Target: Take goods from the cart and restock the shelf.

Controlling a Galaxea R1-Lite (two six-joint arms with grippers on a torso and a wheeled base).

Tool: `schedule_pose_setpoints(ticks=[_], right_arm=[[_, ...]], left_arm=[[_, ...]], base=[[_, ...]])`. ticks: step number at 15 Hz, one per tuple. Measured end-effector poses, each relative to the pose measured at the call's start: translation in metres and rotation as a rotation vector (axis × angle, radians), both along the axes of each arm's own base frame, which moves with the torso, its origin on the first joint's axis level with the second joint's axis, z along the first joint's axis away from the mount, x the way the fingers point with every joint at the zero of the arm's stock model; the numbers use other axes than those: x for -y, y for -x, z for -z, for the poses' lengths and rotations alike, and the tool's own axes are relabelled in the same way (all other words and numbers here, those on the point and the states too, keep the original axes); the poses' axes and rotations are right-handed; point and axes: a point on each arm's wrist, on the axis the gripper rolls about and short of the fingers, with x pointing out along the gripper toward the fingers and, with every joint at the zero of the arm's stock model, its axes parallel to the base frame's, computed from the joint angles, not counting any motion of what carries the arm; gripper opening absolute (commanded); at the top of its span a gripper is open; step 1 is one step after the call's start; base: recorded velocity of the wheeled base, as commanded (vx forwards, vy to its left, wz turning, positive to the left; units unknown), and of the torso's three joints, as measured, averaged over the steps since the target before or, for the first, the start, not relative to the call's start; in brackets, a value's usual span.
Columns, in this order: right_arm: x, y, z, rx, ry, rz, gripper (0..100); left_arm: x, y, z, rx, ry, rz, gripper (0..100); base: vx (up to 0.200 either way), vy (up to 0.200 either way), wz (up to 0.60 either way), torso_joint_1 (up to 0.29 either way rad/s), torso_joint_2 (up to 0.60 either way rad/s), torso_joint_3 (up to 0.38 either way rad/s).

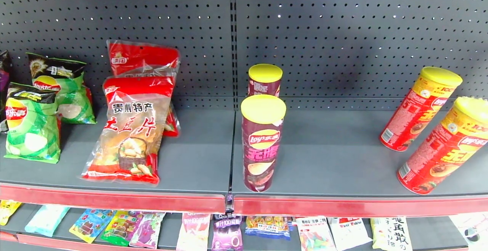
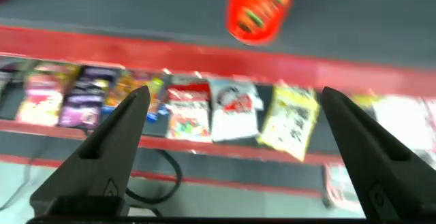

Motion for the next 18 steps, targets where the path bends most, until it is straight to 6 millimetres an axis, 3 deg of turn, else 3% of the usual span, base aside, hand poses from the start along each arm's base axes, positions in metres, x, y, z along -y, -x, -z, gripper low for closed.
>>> schedule_pose_setpoints(ticks=[3,7,9,12,15,18], right_arm=[[0.000,0.014,0.015,0.005,0.002,0.048,100],[-0.002,0.028,0.037,0.116,0.001,-0.004,100],[-0.005,0.028,0.037,0.190,-0.017,-0.111,100],[-0.006,0.022,0.039,0.327,-0.006,-0.168,100],[-0.002,0.019,0.048,0.318,-0.047,0.035,100],[-0.003,0.017,0.053,0.306,-0.026,-0.022,100]], left_arm=[[-0.001,0.015,0.025,0.075,0.018,-0.024,100],[0.006,0.009,0.030,0.320,0.033,0.234,100],[0.007,0.004,0.038,0.390,0.003,0.304,100],[0.004,0.003,0.052,0.329,0.020,0.114,100],[0.006,0.006,0.054,0.359,0.031,0.111,100],[0.006,0.007,0.055,0.379,0.027,0.108,100]], base=[[0.000,0.000,0.00,0.000,0.00,0.000],[0.000,0.000,0.00,0.000,0.00,0.000],[0.000,0.000,0.00,0.000,0.00,0.000],[0.000,0.000,0.00,0.000,0.00,0.000],[0.000,0.000,0.00,0.000,0.00,0.000],[0.000,0.000,0.00,0.000,0.00,0.000]])
